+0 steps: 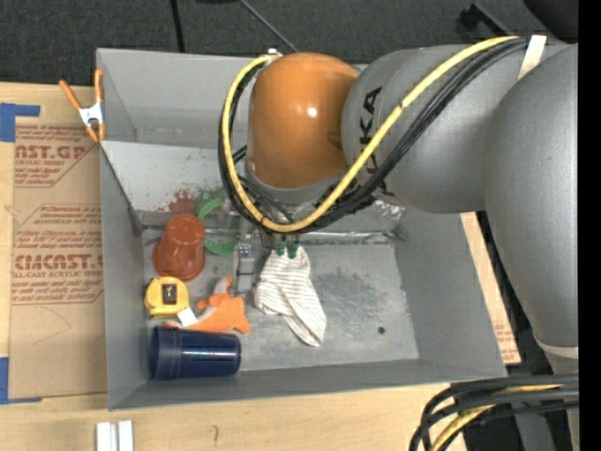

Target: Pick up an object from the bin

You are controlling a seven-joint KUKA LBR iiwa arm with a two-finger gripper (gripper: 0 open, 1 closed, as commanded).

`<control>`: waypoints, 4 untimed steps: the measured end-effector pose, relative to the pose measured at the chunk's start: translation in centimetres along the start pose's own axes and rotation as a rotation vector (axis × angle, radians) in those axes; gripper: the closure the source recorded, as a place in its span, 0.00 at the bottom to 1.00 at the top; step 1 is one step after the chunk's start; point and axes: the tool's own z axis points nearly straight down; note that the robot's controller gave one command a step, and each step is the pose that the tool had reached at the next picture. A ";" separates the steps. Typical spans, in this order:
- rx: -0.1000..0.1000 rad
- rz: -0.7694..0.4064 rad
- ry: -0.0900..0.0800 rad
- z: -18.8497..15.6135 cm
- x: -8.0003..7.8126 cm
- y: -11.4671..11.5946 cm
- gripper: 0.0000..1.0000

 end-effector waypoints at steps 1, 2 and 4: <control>-0.001 0.002 -0.008 -0.5 -0.2 -0.1 0.00; 0.000 -0.244 -0.013 2.7 2.4 0.4 0.00; 0.002 -0.585 -0.008 8.1 3.4 0.4 0.00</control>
Offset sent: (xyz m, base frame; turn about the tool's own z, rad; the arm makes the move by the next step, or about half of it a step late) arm -0.0474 0.0075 -0.0549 -0.4422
